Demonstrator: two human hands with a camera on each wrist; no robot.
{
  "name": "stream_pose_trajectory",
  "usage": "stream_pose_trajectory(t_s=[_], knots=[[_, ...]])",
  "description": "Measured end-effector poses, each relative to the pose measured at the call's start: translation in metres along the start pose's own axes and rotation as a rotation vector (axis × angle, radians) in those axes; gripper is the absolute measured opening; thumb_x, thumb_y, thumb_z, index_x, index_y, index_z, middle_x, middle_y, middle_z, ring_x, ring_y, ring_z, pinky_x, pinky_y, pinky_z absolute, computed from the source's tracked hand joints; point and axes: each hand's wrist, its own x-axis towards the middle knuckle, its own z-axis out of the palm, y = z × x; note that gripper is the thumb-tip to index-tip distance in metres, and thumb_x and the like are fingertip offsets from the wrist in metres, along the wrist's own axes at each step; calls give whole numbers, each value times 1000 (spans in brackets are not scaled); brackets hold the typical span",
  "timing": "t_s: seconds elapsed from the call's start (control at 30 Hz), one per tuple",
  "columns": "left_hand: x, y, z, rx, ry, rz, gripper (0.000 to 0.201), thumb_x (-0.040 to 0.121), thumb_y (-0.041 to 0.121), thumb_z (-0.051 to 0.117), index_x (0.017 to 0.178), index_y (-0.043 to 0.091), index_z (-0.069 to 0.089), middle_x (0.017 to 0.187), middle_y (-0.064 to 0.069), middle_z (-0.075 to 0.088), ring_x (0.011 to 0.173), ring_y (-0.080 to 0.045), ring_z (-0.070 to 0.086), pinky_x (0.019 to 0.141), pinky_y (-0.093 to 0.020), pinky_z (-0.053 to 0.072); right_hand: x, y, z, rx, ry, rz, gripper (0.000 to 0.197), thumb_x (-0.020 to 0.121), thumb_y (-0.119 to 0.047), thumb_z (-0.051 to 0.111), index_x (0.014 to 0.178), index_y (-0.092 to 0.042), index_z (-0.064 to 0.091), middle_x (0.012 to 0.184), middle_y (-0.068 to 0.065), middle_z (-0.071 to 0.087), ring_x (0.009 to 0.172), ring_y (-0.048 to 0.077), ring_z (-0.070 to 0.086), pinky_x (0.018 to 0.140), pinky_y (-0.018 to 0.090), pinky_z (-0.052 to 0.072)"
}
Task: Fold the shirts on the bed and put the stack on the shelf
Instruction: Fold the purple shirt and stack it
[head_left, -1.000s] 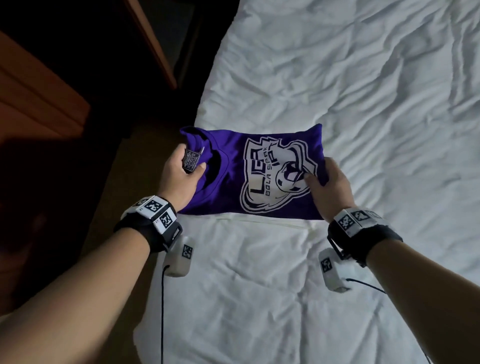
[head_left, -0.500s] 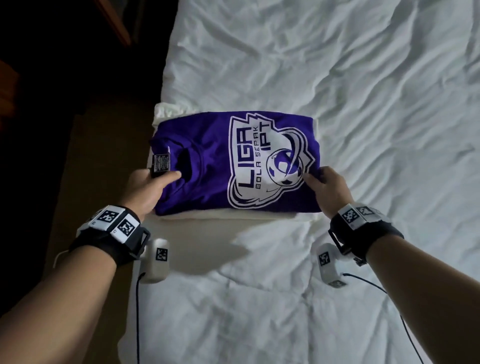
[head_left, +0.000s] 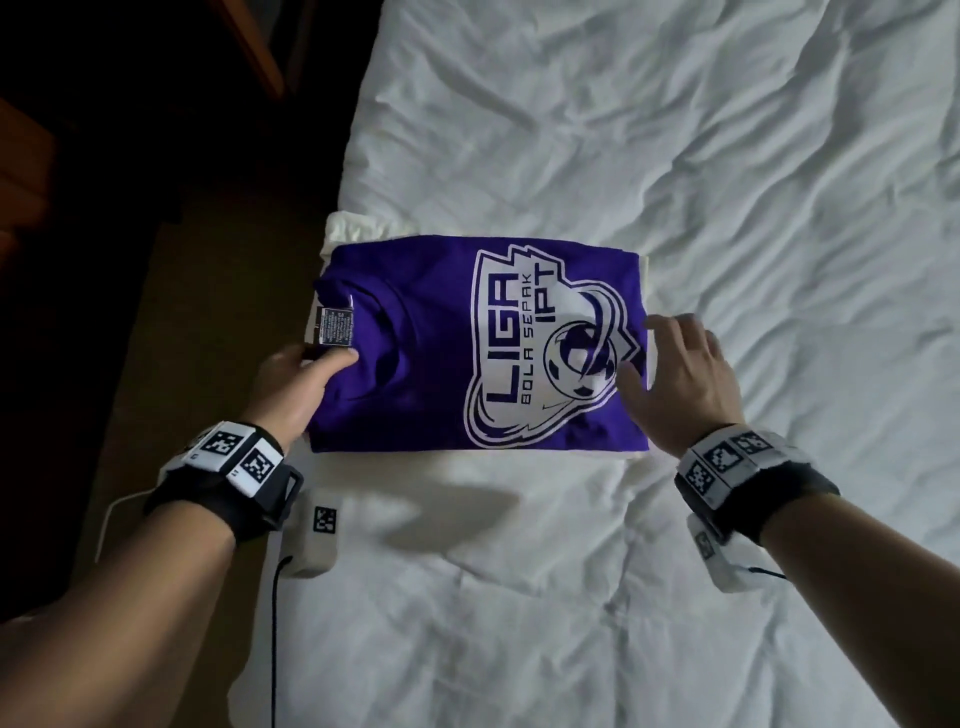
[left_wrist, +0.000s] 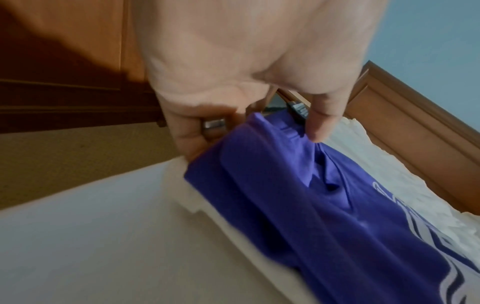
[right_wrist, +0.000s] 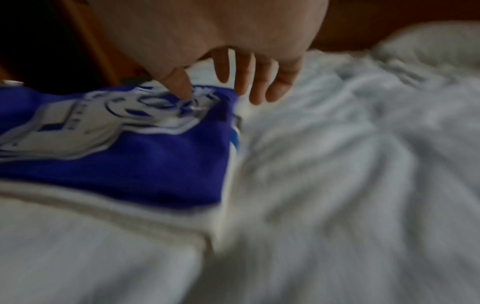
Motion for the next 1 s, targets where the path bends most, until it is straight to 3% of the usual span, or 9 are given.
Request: stream_pose_trajectory(t_s=[0.07, 0.2, 0.33, 0.4, 0.5, 0.7, 0.87, 1.0], knots=[[-7, -1, -1, -51, -48, -41, 23, 86, 35, 76, 102, 20, 71, 96, 1, 73, 90, -20, 70, 74, -31, 55, 21, -29, -7, 49, 96, -189, 32, 88, -27, 58, 115, -11, 60, 109, 11, 59, 101, 36, 56, 82, 42, 47], [-9, -15, -4, -194, -72, -108, 33, 80, 33, 82, 102, 13, 67, 101, -11, 74, 87, -24, 73, 72, -34, 57, 76, -107, 2, 195, -16, -420, 21, 91, -21, 49, 97, -10, 66, 95, 6, 64, 91, 31, 59, 76, 35, 47], [-11, -32, -5, -173, -121, -29, 38, 73, 27, 89, 100, 12, 68, 91, -1, 76, 78, -10, 73, 65, -21, 55, 119, -175, 31, 203, -117, -515, 21, 93, -15, 50, 104, -11, 67, 101, 7, 66, 96, 29, 58, 85, 38, 49], [-12, -40, -2, -131, -141, 10, 39, 67, 27, 93, 94, 18, 68, 87, 4, 75, 79, -9, 72, 71, -28, 56, 133, -197, 42, 150, -201, -494, 28, 93, -15, 52, 118, -14, 64, 114, 5, 64, 108, 26, 54, 94, 34, 43], [-11, -50, -2, -60, -114, 69, 33, 64, 35, 83, 86, 21, 64, 80, 7, 72, 78, -13, 70, 78, -43, 58, 144, -223, 51, 42, -324, -433, 40, 89, -21, 55, 129, -22, 59, 125, 0, 61, 119, 24, 49, 104, 41, 37], [-12, -51, -1, -38, -128, 150, 23, 75, 42, 67, 86, 27, 54, 77, 4, 65, 74, -20, 65, 74, -50, 56, 165, -248, 52, -200, -472, -411, 34, 86, -41, 61, 117, -28, 61, 106, -3, 65, 112, 21, 48, 101, 42, 24], [-12, -50, 1, -35, -98, 207, 15, 88, 26, 67, 88, 26, 52, 74, 4, 60, 68, -21, 61, 69, -45, 54, 172, -258, 45, -231, -569, -423, 24, 83, -36, 71, 99, -20, 62, 88, -1, 62, 89, 22, 54, 96, 39, 36], [-14, -48, 3, -96, -55, 270, 13, 91, 19, 67, 89, 26, 56, 75, 7, 61, 70, -17, 60, 66, -38, 52, 178, -259, 37, -86, -670, -425, 17, 80, -19, 75, 87, -18, 60, 85, 6, 66, 78, 22, 59, 76, 34, 49]])
